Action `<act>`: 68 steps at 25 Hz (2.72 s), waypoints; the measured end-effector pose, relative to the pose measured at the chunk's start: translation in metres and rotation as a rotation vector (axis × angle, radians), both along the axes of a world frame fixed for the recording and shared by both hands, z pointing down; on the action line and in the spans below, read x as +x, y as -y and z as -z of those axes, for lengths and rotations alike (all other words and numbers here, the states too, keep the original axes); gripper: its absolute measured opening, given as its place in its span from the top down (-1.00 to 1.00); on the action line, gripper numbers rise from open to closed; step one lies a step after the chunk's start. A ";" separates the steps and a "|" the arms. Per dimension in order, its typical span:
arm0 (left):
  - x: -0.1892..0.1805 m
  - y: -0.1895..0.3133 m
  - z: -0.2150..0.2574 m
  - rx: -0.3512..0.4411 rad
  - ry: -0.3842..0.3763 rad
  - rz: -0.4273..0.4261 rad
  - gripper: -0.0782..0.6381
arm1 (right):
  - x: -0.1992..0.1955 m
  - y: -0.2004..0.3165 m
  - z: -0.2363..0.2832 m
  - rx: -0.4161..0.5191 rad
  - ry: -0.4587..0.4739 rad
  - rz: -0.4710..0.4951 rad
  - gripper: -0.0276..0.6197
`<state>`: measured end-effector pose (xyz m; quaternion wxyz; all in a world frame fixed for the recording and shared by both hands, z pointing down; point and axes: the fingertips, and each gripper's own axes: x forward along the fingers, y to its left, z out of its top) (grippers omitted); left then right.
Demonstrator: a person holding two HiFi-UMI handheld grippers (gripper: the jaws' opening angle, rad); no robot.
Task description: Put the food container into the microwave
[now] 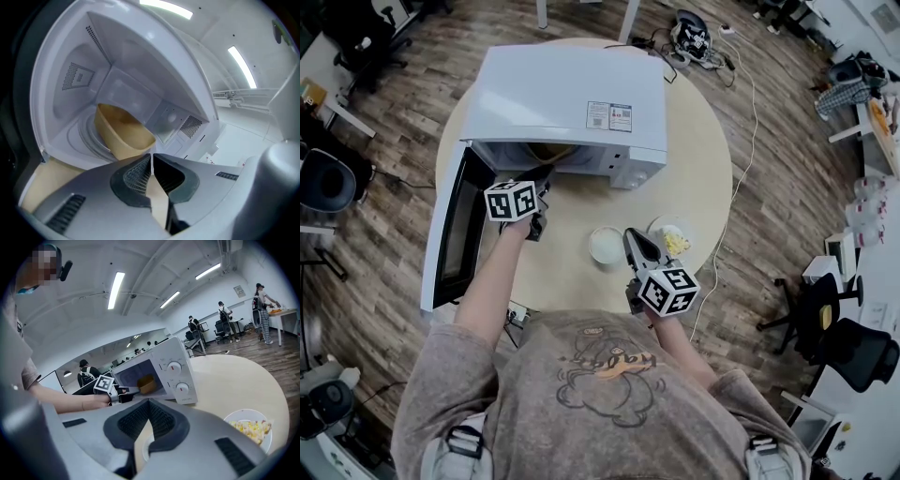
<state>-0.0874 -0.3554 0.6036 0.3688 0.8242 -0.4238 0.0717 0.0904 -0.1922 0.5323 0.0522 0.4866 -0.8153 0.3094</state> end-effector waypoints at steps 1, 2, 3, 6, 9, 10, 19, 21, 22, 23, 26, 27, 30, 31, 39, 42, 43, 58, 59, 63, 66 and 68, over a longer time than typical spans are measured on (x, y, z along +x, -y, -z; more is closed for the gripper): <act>0.000 -0.003 0.005 0.008 -0.004 0.005 0.66 | 0.000 -0.001 0.002 0.005 0.000 0.007 0.91; 0.000 -0.006 0.010 0.016 -0.008 0.011 0.66 | 0.000 -0.001 0.003 0.011 0.001 0.014 0.91; 0.000 -0.009 0.015 0.023 -0.011 0.019 0.66 | 0.000 -0.002 0.004 0.016 0.003 0.021 0.91; -0.001 -0.022 0.030 0.041 -0.019 0.041 0.66 | 0.001 -0.005 0.008 0.031 0.010 0.045 0.91; 0.000 -0.038 0.045 0.067 -0.031 0.060 0.66 | 0.003 -0.009 0.010 0.041 0.013 0.070 0.91; 0.000 -0.043 0.050 0.075 -0.034 0.068 0.66 | 0.004 -0.010 0.011 0.044 0.015 0.080 0.91; -0.002 -0.098 0.072 0.113 -0.049 0.146 0.66 | 0.004 -0.017 0.016 0.074 0.035 0.171 0.91; -0.002 -0.111 0.073 0.117 -0.033 0.159 0.66 | 0.004 -0.019 0.017 0.078 0.042 0.192 0.91; -0.003 -0.118 0.074 0.120 -0.022 0.166 0.66 | 0.003 -0.020 0.018 0.080 0.045 0.204 0.91; -0.004 -0.126 0.075 0.124 -0.013 0.172 0.66 | 0.002 -0.022 0.018 0.082 0.047 0.218 0.91; -0.006 -0.145 0.082 0.141 -0.004 0.184 0.66 | -0.002 -0.025 0.017 0.090 0.045 0.255 0.91; -0.006 -0.151 0.084 0.144 -0.008 0.187 0.66 | -0.004 -0.025 0.016 0.092 0.045 0.262 0.91; -0.011 -0.172 0.089 0.146 -0.015 0.201 0.66 | -0.010 -0.031 0.015 0.088 0.052 0.276 0.91; -0.012 -0.179 0.093 0.151 -0.019 0.204 0.67 | -0.012 -0.033 0.016 0.088 0.052 0.281 0.91; -0.031 -0.224 0.131 0.221 -0.023 0.203 0.67 | -0.036 -0.055 0.029 0.111 0.038 0.291 0.91; -0.041 -0.242 0.139 0.232 -0.028 0.202 0.67 | -0.045 -0.066 0.037 0.133 0.021 0.294 0.91; -0.044 -0.247 0.140 0.233 -0.029 0.200 0.67 | -0.047 -0.069 0.040 0.142 0.015 0.293 0.91; -0.036 -0.287 0.128 0.344 0.115 0.178 0.67 | -0.018 -0.102 0.053 0.211 -0.092 0.213 0.91; -0.037 -0.288 0.127 0.351 0.122 0.180 0.67 | -0.018 -0.104 0.052 0.214 -0.094 0.213 0.91; -0.039 -0.288 0.125 0.385 0.152 0.192 0.67 | -0.016 -0.106 0.049 0.227 -0.110 0.211 0.91; -0.042 -0.286 0.121 0.399 0.166 0.204 0.67 | -0.014 -0.106 0.046 0.230 -0.118 0.206 0.91; -0.042 -0.285 0.118 0.405 0.185 0.203 0.68 | -0.014 -0.104 0.044 0.230 -0.122 0.203 0.91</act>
